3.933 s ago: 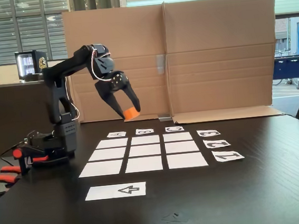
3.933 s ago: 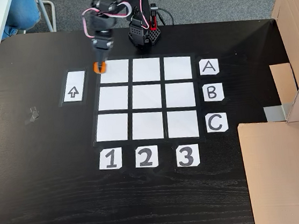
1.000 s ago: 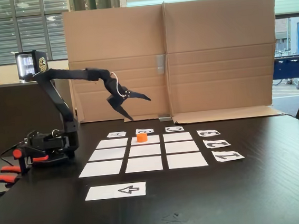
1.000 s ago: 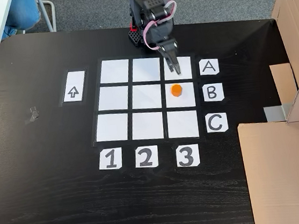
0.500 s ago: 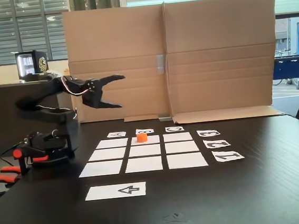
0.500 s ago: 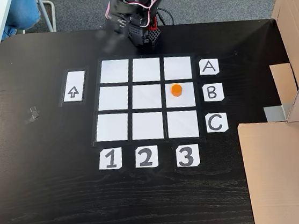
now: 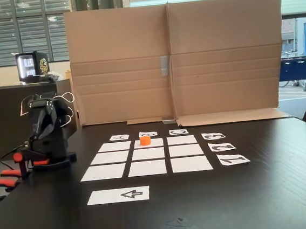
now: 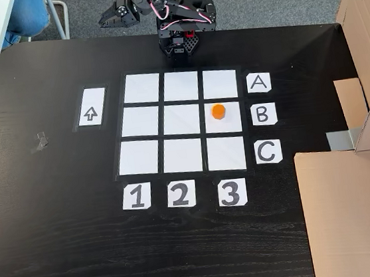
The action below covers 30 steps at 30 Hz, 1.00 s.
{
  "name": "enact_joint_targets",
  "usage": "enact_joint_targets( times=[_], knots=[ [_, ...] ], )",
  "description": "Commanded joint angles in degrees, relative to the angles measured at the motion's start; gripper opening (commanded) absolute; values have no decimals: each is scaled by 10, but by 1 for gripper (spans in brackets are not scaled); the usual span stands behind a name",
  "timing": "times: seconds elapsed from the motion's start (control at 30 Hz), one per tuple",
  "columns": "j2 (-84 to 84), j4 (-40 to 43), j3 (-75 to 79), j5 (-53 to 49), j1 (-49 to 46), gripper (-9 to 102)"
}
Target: Pick up the round, orange token and place it in the grid on square B3.
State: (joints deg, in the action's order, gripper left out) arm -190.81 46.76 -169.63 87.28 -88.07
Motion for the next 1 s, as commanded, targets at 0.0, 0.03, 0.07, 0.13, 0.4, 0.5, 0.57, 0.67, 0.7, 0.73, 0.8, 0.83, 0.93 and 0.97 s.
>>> enact_joint_targets(
  times=[0.0, 0.03, 0.07, 0.13, 0.4, 0.5, 0.57, 0.67, 0.7, 0.73, 0.8, 0.83, 0.93, 0.97],
  knots=[
    [-1, -32, -24, -3, -39, -1],
    [-1, -32, -28, -7, -47, -1],
    [-1, -32, -30, -8, -55, -1],
    [-1, -38, -38, -8, -67, -1],
    [0, -40, -47, -9, -87, -1],
    [0, -40, -47, -8, -85, -1],
    [0, -40, -47, -7, -87, -1],
    [0, -40, -47, -9, -83, -1],
    [0, -40, -47, -9, -83, -1],
    [0, -40, -47, -9, -83, -1],
    [0, -40, -47, -9, -83, -1],
    [0, -40, -47, -9, -83, -1],
    [0, -40, -47, -9, -83, -1],
    [0, -40, -47, -9, -83, -1]
  ],
)
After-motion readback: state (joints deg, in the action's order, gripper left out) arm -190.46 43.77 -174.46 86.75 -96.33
